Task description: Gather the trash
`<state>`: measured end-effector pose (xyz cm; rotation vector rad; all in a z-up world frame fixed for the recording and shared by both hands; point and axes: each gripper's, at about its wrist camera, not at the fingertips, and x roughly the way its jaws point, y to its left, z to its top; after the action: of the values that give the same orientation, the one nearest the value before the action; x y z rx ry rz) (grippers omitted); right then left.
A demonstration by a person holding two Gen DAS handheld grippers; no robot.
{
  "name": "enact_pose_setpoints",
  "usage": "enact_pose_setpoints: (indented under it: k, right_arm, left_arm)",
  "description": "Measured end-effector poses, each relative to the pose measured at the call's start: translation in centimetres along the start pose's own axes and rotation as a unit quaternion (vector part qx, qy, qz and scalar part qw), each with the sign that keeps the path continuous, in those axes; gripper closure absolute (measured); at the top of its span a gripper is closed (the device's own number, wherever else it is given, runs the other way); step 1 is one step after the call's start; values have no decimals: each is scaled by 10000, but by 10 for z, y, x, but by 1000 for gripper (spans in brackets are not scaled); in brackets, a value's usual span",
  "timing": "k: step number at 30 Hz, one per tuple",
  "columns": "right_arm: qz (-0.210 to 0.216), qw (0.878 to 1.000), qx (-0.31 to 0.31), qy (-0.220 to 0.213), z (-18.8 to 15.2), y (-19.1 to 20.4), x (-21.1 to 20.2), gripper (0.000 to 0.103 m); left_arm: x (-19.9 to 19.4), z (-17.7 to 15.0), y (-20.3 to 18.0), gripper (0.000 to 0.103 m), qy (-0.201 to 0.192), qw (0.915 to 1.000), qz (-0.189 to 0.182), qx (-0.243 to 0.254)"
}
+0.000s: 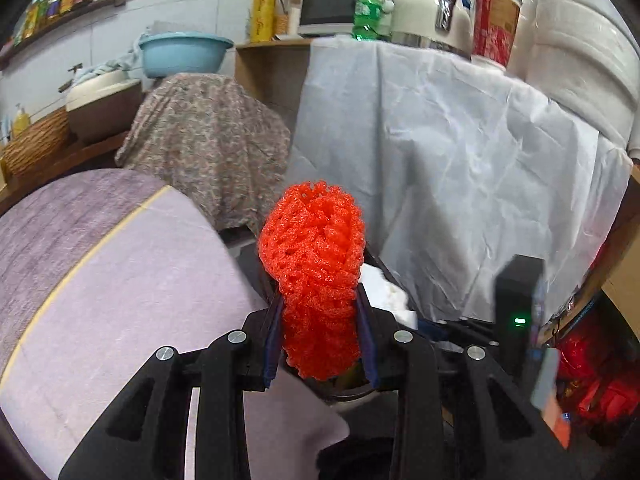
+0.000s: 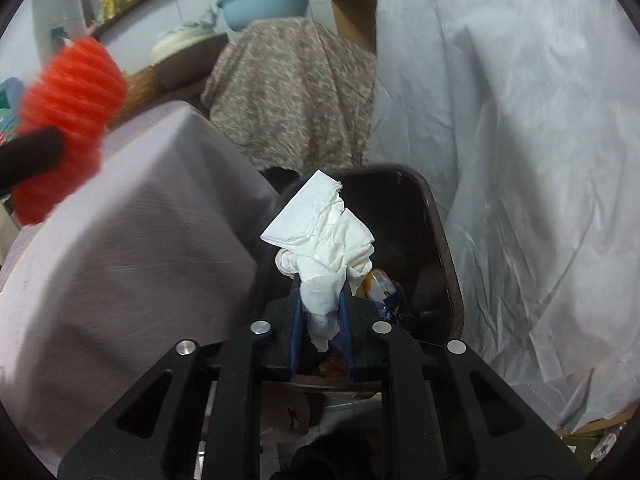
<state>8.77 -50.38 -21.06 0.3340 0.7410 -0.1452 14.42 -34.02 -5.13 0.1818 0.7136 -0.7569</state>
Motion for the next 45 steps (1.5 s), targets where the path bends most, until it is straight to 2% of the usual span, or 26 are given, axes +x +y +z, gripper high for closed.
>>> enact_pose_setpoints:
  k: [1,3,5,8,12,14,17,20,22,24,27,29,32,34,36,39,45]
  right_arm:
    - [-6,10000,67,47,-2,-5,8,86]
    - [-157,9996,177,168,-7,-16,23,77]
    - [-229,9990,307,250,-12,-23,30,58]
    - [-241,9982,525,133,-22,-32,23,46]
    - [-433,9972,604,1,-33,-44,7,42]
    - [-523,9964,667,-48,-38,-52,0,38]
    - [-678,9950,730,-115,-41,-62,-9,38]
    - [-795,9939,762,-100,-45,-67,-15,37]
    - [-885,9932,742,-116,-46,-69,-17,37]
    - [-1000,9927,673,-98,-46,-69,-18,37]
    - [-1114,9921,573,-108,-44,-68,-21,37]
    - [-1144,9921,507,-135,-42,-65,-23,37]
    - [-1182,9920,352,-255,-38,-55,-30,29]
    - [-1177,9921,274,-328,-34,-48,-34,28]
    - [-1150,9924,246,-369,-30,-41,-39,26]
    - [-1140,9920,183,-508,-24,-28,-49,17]
    - [-851,9918,-22,-948,-11,13,-83,10]
  left_arm:
    - [8,1,-4,70,71,10000,-28,-6]
    - [22,1,-10,70,216,9997,-57,-1]
    - [39,2,-16,70,372,9993,-58,-15]
    - [62,3,-21,70,603,9982,-36,-56]
    - [93,5,-21,70,986,9947,-43,-283]
    - [104,6,-24,70,1087,9938,16,-235]
    - [119,7,-28,69,1202,9925,120,-204]
    - [130,4,-31,62,1337,9907,187,-172]
    - [134,2,-33,47,1390,9900,207,-134]
    - [133,1,-35,39,1366,9902,269,-80]
    - [125,3,-37,28,1272,9913,334,25]
    - [113,6,-36,25,1152,9927,340,62]
    - [86,13,-35,19,835,9958,341,188]
    - [64,15,-33,12,569,9974,385,222]
    - [49,17,-30,9,431,9982,361,194]
    - [16,15,-21,8,202,9993,281,142]
    - [-69,0,1,6,-516,9979,367,157]
